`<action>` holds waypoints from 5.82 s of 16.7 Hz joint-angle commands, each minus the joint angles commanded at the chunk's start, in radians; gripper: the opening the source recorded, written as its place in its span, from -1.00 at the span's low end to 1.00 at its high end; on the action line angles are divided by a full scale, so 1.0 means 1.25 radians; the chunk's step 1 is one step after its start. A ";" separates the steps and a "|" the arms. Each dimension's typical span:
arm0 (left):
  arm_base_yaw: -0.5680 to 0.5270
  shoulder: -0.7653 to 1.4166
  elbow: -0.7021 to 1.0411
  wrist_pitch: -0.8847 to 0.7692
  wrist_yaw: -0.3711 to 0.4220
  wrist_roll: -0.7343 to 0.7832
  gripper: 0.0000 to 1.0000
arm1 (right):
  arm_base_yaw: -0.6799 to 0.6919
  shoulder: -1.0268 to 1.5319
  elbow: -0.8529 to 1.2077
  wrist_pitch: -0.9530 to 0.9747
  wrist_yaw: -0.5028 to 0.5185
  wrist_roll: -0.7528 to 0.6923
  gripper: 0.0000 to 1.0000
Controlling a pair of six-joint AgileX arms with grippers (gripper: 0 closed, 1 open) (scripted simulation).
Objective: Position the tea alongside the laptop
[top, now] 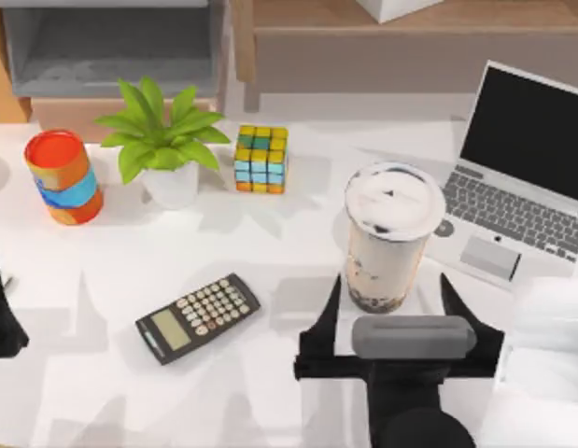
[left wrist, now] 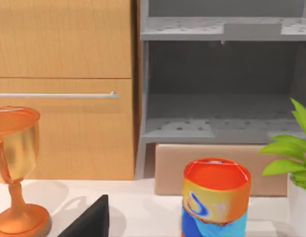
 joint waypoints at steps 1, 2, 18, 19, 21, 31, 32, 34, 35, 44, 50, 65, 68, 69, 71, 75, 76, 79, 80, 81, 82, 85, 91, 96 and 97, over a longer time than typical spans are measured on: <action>0.000 0.000 0.000 0.000 0.000 0.000 1.00 | -0.023 0.003 0.013 -0.009 -0.023 -0.002 1.00; 0.000 0.000 0.000 0.000 0.000 0.000 1.00 | -0.048 0.006 0.028 -0.019 -0.048 -0.003 1.00; 0.000 0.000 0.000 0.000 0.000 0.000 1.00 | -0.157 0.022 0.093 -0.061 -0.156 -0.008 -0.06; 0.000 0.000 0.000 0.000 0.000 0.000 1.00 | -0.157 0.022 0.093 -0.061 -0.156 -0.008 -0.21; 0.000 0.000 0.000 0.000 0.000 0.000 1.00 | -0.157 0.022 0.093 -0.061 -0.156 -0.008 -0.51; 0.000 0.000 0.000 0.000 0.000 0.000 1.00 | -0.157 0.022 0.093 -0.061 -0.156 -0.008 -1.00; 0.000 0.000 0.000 0.000 0.000 0.000 1.00 | -0.157 0.022 0.093 -0.061 -0.156 -0.008 -1.00; 0.000 0.000 0.000 0.000 0.000 0.000 1.00 | -0.156 0.018 0.091 -0.063 -0.156 -0.008 -1.00; 0.000 0.000 0.000 0.000 0.000 0.000 1.00 | -0.156 0.011 0.090 -0.070 -0.156 -0.008 -1.00; 0.000 0.000 0.000 0.000 0.000 0.000 1.00 | -0.161 -0.025 0.092 -0.088 -0.158 -0.006 -1.00; 0.000 0.000 0.000 0.000 0.000 0.000 1.00 | -0.302 -0.179 0.077 -0.016 -0.207 -0.006 -1.00; 0.000 0.000 0.000 0.000 0.000 0.000 1.00 | -1.005 -0.382 -0.057 0.000 -0.841 -0.009 -1.00; 0.000 0.000 0.000 0.000 0.000 0.000 1.00 | -1.099 -0.327 -0.076 -0.044 -1.006 -0.010 -1.00; 0.000 0.000 0.000 0.000 0.000 0.000 1.00 | -1.123 -0.307 -0.081 -0.059 -1.053 -0.010 -1.00; 0.000 0.000 0.000 0.000 0.000 0.000 1.00 | -1.159 -0.272 -0.090 -0.086 -1.130 -0.009 -1.00; 0.000 0.000 0.000 0.000 0.000 0.000 1.00 | -1.185 -0.241 -0.097 -0.112 -1.190 -0.009 -1.00; 0.000 0.000 0.000 0.000 0.000 0.000 1.00 | -1.185 -0.241 -0.097 -0.112 -1.190 -0.009 -1.00; 0.000 0.000 0.000 0.000 0.000 0.000 1.00 | -1.182 -0.243 -0.094 -0.111 -1.189 -0.007 -1.00; 0.000 0.000 0.000 0.000 0.000 0.000 1.00 | -1.182 -0.243 -0.094 -0.110 -1.189 -0.007 -1.00; 0.000 0.000 0.000 0.000 0.000 0.000 1.00 | -1.181 -0.242 -0.094 -0.108 -1.189 -0.007 -1.00; 0.000 0.000 0.000 0.000 0.000 0.000 1.00 | -1.180 -0.239 -0.094 -0.104 -1.189 -0.008 -1.00; 0.000 0.000 0.000 0.000 0.000 0.000 1.00 | -1.176 -0.226 -0.091 -0.080 -1.187 -0.008 -1.00; 0.000 0.000 0.000 0.000 0.000 0.000 1.00 | -1.171 -0.179 -0.082 -0.007 -1.190 -0.010 -1.00; 0.000 0.000 0.000 0.000 0.000 0.000 1.00 | -1.174 -0.125 -0.080 0.042 -1.192 -0.010 -1.00; 0.000 0.000 0.000 0.000 0.000 0.000 1.00 | -1.176 -0.114 -0.080 0.047 -1.192 -0.010 -1.00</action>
